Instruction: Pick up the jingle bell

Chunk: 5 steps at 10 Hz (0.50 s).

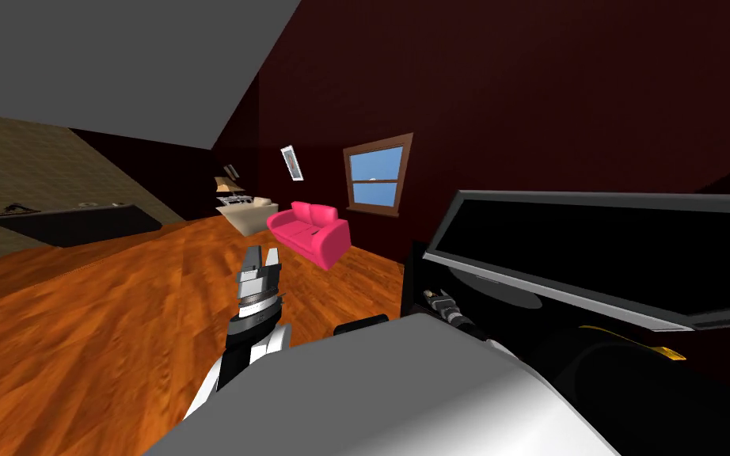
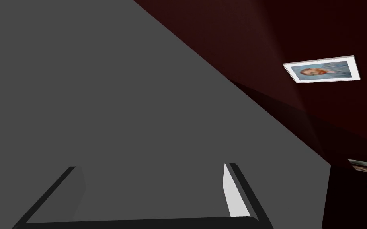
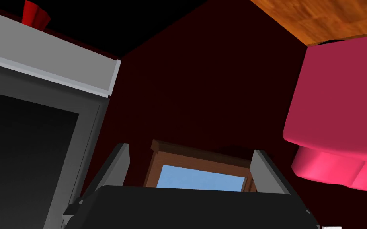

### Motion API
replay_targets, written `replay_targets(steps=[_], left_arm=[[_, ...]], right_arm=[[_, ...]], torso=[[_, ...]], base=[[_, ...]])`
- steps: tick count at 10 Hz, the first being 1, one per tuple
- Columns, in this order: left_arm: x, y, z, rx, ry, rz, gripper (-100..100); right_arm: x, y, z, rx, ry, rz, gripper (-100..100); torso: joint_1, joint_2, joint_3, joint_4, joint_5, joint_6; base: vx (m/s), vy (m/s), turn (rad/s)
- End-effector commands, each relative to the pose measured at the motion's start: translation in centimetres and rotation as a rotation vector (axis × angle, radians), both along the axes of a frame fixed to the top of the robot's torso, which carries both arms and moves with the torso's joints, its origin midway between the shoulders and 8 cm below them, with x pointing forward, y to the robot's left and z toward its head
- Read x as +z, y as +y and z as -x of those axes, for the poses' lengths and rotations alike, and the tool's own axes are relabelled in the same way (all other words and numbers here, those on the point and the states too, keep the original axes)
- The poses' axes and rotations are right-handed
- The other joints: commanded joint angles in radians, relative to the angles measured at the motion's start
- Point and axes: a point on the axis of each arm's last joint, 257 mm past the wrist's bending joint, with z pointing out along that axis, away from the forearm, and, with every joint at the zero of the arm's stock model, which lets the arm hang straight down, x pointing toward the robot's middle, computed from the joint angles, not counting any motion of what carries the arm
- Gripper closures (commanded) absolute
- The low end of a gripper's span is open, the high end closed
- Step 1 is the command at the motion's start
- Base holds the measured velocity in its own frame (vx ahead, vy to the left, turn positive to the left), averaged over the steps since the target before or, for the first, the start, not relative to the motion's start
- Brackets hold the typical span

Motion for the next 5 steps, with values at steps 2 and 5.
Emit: replay_targets(steps=[2, 5], left_arm=[[0.0, 0.0, 0.0, 0.0, 0.0, 0.0, 0], [0.0, 0.0, 0.0, 0.0, 0.0, 0.0, 0]], right_arm=[[-2.7, -1.9, 3.3, 0.005, 0.118, 0.103, -100], [-5.1, -3.1, 6.4, 0.019, 0.226, 0.177, -100]], torso=[[-0.001, 0.001, 0.0, 0.0, 0.0, 0.001], [-0.001, 0.001, 0.0, 0.0, 0.0, 0.0]], base=[[0.078, 0.035, 0.17], [0.071, 0.019, 0.144]])
